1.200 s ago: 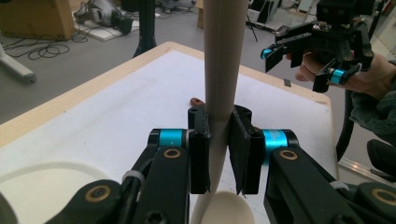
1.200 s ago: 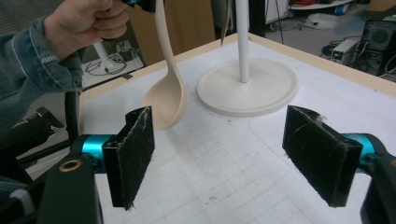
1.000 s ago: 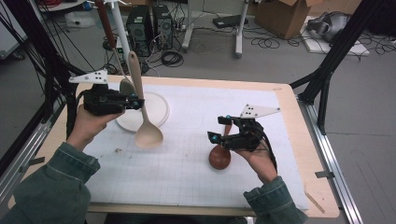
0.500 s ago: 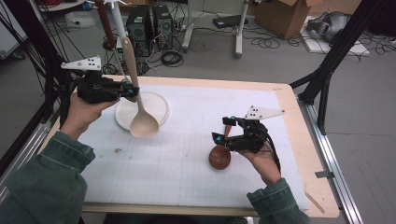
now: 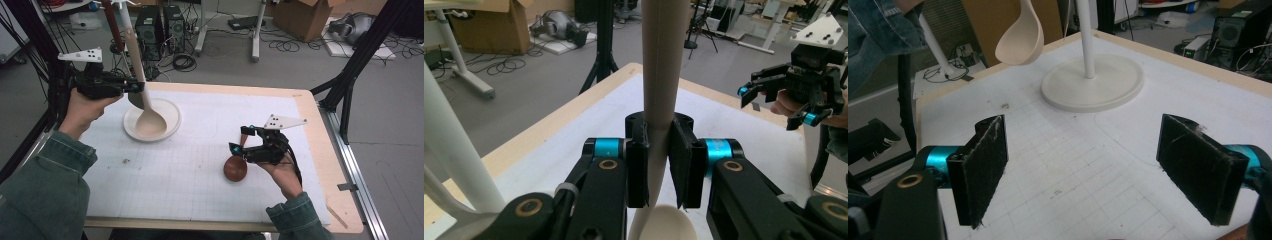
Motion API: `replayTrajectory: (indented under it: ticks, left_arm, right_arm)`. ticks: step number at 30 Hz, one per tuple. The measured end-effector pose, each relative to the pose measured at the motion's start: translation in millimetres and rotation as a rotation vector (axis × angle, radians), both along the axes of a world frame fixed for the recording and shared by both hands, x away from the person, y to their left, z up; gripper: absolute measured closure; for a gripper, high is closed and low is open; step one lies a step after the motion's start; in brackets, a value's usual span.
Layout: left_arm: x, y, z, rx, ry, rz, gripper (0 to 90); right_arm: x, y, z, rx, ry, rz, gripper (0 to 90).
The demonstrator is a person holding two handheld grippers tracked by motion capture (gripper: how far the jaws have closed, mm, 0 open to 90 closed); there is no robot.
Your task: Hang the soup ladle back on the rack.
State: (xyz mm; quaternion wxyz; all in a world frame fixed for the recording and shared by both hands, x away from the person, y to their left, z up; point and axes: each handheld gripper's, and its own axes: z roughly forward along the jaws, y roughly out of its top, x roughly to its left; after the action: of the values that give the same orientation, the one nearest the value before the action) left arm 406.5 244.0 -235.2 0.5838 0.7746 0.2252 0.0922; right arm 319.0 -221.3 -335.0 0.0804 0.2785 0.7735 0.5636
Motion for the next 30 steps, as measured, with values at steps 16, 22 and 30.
replayTrajectory:
  ticks: [16,22,30]
  left_arm:
    - [15.1,5.6,23.1,-0.025,-0.007,0.008,78.2]
    - [22.5,8.1,28.2,-0.034,0.000,0.018,78.1]
    - [31.7,11.4,24.1,-0.040,0.026,0.024,78.1]
  right_arm:
    - [0.3,1.0,-0.6,-0.003,-0.003,0.010,19.7]
    - [0.6,2.2,-0.5,0.001,-0.003,0.014,19.7]
    - [0.5,2.4,-0.1,0.003,-0.007,0.016,19.6]
